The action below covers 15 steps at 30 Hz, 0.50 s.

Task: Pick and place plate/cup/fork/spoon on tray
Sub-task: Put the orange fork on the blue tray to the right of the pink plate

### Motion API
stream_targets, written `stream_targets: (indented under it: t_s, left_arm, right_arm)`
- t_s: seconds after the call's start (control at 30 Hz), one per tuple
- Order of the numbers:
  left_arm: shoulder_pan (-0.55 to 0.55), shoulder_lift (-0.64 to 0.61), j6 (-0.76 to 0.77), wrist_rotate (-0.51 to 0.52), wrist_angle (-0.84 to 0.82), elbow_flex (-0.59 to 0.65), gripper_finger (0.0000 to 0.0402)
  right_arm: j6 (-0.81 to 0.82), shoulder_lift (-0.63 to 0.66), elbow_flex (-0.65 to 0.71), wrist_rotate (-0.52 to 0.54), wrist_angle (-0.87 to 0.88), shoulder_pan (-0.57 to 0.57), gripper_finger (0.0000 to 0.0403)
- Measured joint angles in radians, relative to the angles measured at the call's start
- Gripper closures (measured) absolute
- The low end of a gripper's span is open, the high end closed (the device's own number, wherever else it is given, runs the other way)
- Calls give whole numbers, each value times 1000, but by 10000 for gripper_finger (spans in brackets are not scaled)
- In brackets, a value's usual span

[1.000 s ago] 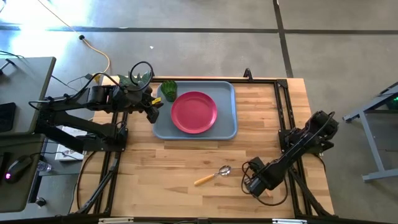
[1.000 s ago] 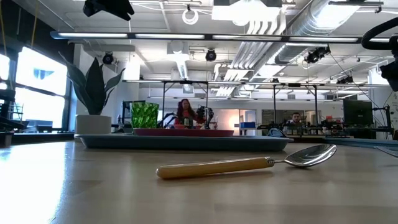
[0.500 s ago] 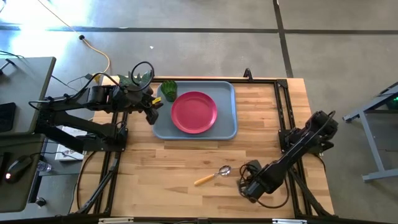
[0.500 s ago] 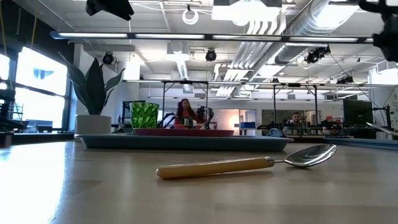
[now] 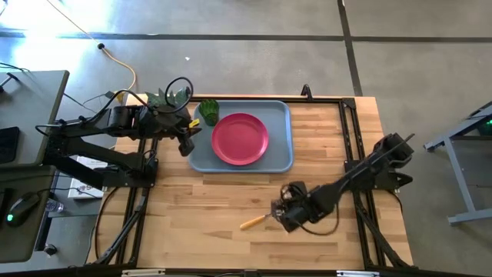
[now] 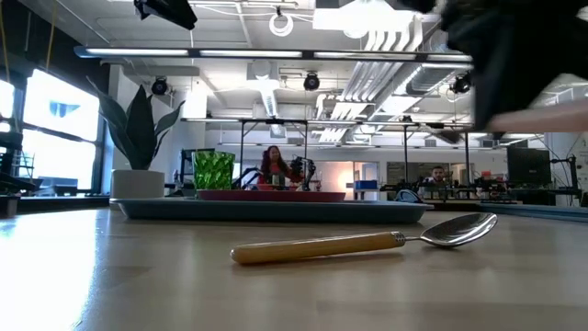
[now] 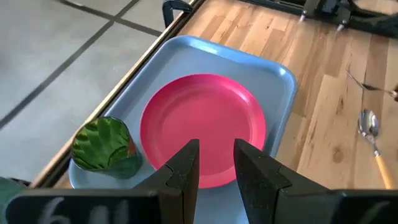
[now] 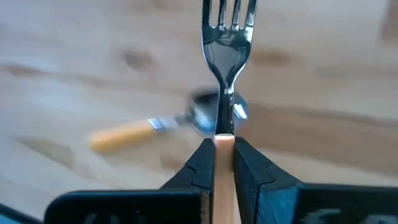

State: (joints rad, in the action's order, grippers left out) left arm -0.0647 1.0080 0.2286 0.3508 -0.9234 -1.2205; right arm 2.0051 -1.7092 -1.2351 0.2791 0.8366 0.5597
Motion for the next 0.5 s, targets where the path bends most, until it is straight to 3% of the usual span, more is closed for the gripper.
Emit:
stream_targets:
  t_s: [0.5]
  left_arm:
    - [0,0,-165,4,0,0,312]
  right_arm:
    - [-357,1,-140,103,33,-363,391]
